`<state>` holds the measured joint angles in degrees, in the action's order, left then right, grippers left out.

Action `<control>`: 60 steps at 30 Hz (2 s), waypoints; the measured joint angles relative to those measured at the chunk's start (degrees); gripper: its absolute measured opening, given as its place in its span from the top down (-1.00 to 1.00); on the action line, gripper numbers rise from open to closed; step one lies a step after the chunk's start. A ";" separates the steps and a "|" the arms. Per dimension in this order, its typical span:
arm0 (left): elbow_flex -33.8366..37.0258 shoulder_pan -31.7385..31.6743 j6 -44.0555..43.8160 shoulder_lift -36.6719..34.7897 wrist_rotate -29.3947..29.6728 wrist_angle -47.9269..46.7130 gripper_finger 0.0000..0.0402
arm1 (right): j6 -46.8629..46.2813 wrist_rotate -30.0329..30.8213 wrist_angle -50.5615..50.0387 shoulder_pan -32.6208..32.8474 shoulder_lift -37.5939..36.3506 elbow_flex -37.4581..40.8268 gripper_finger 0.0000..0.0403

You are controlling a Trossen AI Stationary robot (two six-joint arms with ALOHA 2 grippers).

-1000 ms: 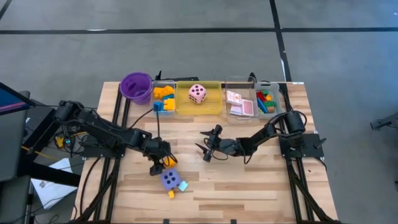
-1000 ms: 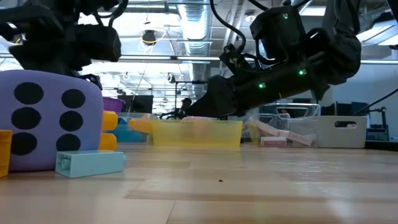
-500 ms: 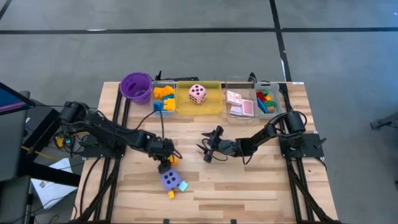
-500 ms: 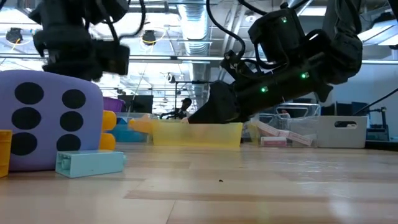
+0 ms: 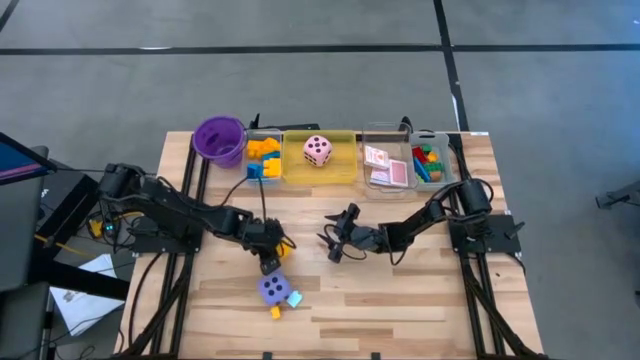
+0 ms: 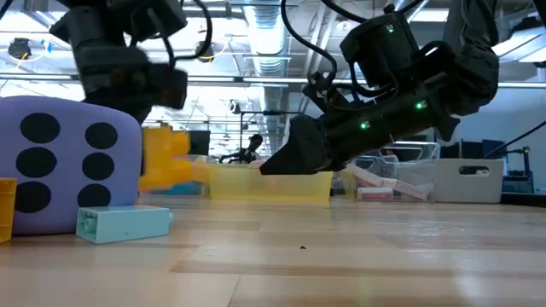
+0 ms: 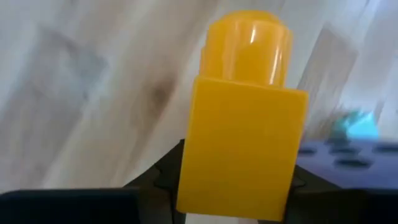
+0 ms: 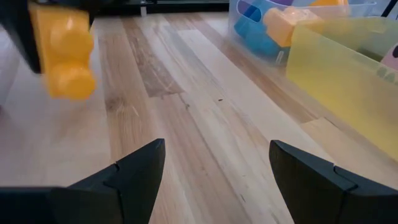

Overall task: Pick & Place Toys
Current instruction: Put the large yellow game piece into the white transparent bin, then put the violet dice into the yellow transparent bin

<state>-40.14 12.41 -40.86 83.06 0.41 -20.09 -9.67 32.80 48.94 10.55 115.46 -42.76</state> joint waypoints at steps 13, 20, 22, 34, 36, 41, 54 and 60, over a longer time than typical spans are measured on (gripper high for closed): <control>-0.03 -3.71 3.58 -16.47 25.15 -1.31 0.42 | -0.01 0.02 -0.03 0.30 -0.02 0.00 -0.40; -0.04 -11.60 8.46 -20.72 41.25 -1.53 0.42 | 0.66 0.02 2.83 0.18 0.00 0.00 -0.40; -0.02 -14.65 8.96 -20.95 43.52 -1.59 0.42 | 2.88 0.02 5.72 -0.26 0.00 0.00 -0.40; 1.79 -30.19 15.34 -20.01 42.93 -1.59 0.17 | 12.13 -8.79 14.85 -3.69 0.00 -0.02 -0.40; 2.07 -30.70 16.77 -20.01 42.08 -1.20 -0.10 | 11.35 -9.83 14.85 -4.15 0.00 -0.02 -0.40; 2.90 -30.94 17.00 -20.01 36.94 -1.06 -0.67 | 11.19 -10.45 14.00 -4.42 0.00 -0.02 -0.40; 3.06 -23.26 17.01 -20.01 -6.64 11.07 -0.78 | 16.25 -14.17 13.79 -1.09 0.00 -0.02 -0.40; 3.06 -9.15 19.43 -19.95 -5.18 14.57 -0.73 | 23.52 -16.25 14.74 1.44 -0.15 -0.02 -0.40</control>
<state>-37.08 3.27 -21.43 63.11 -4.77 -5.52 13.85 16.54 63.69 11.98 115.31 -42.78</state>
